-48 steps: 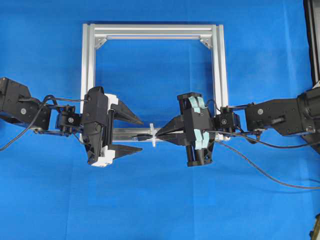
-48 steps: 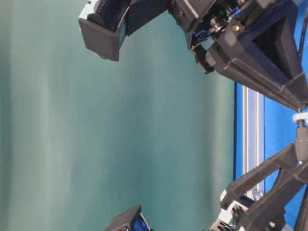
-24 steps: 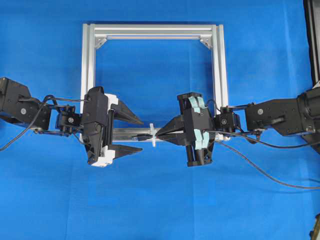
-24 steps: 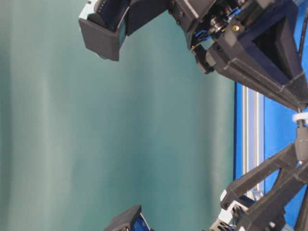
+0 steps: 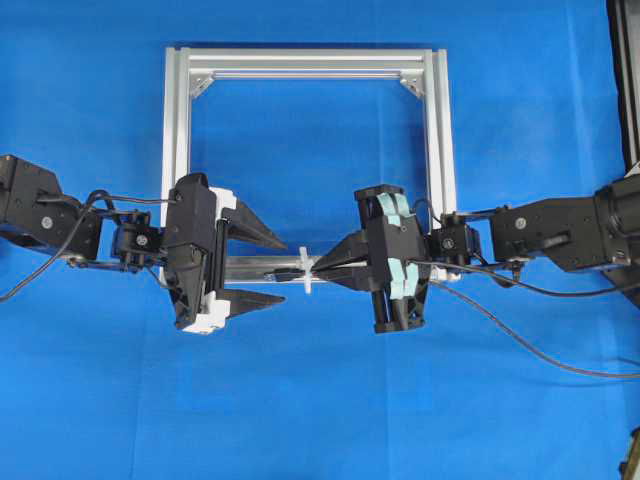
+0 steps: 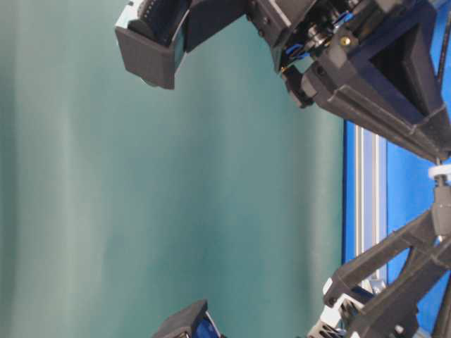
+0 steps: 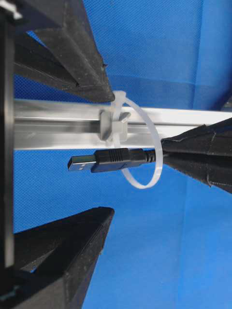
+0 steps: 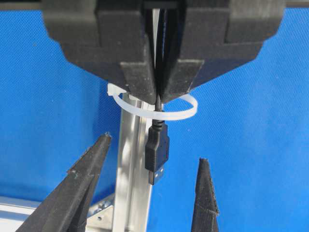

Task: Insert the wire through the string loop located in the center.
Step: 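Close the left gripper on the USB plug beyond the loop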

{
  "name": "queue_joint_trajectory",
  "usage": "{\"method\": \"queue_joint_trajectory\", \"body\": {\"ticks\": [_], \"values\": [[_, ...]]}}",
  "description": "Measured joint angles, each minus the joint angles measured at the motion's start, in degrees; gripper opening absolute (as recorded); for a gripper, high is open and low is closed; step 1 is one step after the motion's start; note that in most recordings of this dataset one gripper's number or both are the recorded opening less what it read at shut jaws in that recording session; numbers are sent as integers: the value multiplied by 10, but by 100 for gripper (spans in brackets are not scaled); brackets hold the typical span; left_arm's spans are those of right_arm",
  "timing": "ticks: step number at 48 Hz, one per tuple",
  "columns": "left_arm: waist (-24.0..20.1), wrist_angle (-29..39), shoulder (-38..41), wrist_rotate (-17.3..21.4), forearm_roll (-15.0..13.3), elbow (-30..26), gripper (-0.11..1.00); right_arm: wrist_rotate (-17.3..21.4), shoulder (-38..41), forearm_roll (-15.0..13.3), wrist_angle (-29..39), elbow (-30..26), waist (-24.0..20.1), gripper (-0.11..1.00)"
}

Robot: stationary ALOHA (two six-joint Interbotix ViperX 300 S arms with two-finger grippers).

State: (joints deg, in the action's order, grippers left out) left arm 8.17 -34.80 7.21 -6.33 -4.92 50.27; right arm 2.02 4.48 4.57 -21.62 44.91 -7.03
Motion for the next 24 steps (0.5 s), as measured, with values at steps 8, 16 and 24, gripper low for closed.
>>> {"method": "queue_joint_trajectory", "body": {"ticks": [8, 16, 24], "values": [[0, 0, 1, 0, 0, -2, 84, 0, 0, -1, 0, 0, 0, -2], [0, 0, 2, 0, 0, -6, 43, 0, 0, -1, 0, 0, 0, -2], [-1, 0, 2, 0, 0, -6, 8, -3, 0, -1, 0, 0, 0, -2]]}}
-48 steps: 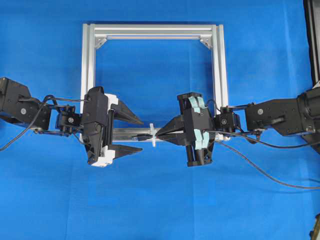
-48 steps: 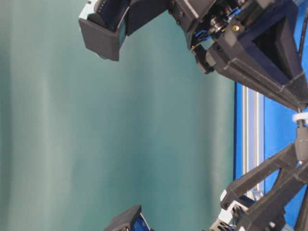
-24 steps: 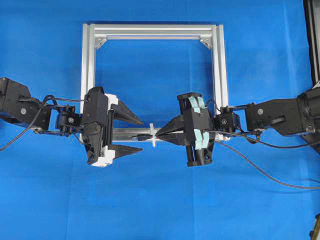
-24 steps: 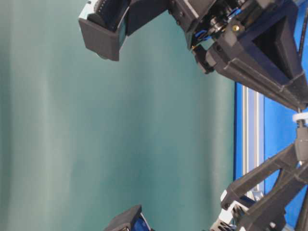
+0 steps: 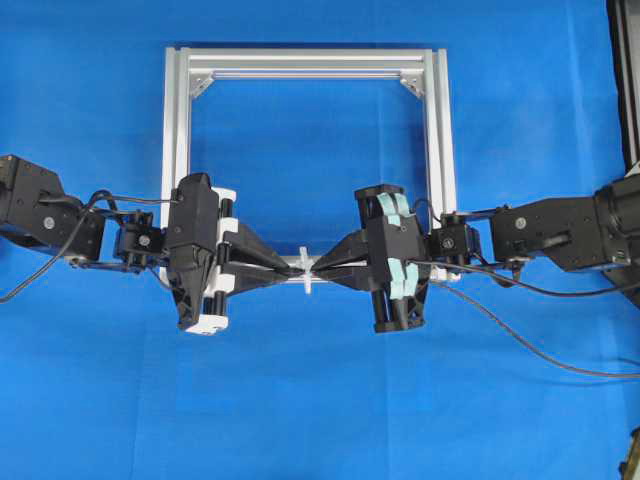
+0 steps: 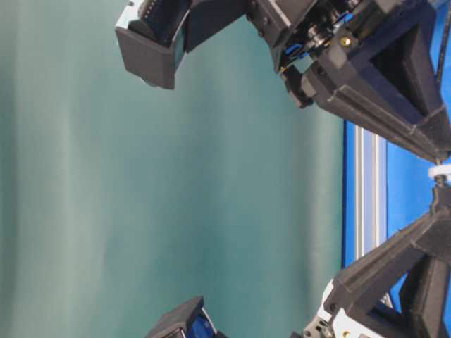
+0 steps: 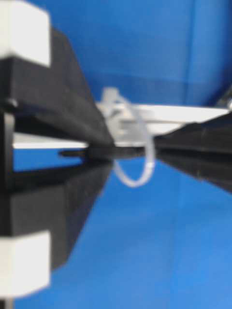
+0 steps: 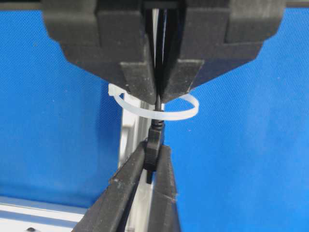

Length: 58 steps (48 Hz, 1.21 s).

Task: Insert the wire through the string loop located in the center.

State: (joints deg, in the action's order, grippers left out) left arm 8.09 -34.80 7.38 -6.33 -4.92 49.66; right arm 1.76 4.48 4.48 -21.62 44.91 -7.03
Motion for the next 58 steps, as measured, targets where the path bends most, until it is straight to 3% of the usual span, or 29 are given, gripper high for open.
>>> {"method": "queue_joint_trajectory", "body": {"ticks": [15, 20, 24, 33, 37, 50, 58], "values": [[-1, 10, 0, 0, 0, -1, 8, 1, 1, -1, 0, 0, -1, -2], [0, 12, 0, 0, 0, -2, 8, 1, 0, -1, 0, -1, -1, 5], [-1, 15, 0, -1, 0, -1, 8, 1, 0, -2, 0, 0, -1, 21], [-1, 15, 0, 0, 0, -1, 8, 1, 0, -2, 0, 0, -1, 77], [-1, 15, -1, 0, 0, -1, 8, 1, 0, -2, 0, 0, -1, 94], [-1, 16, -1, -1, 0, 1, 8, 2, 0, -1, 0, 0, -2, 93], [-1, 33, -11, -1, 0, 33, 8, 4, 1, -2, 1, 0, -2, 93]]}}
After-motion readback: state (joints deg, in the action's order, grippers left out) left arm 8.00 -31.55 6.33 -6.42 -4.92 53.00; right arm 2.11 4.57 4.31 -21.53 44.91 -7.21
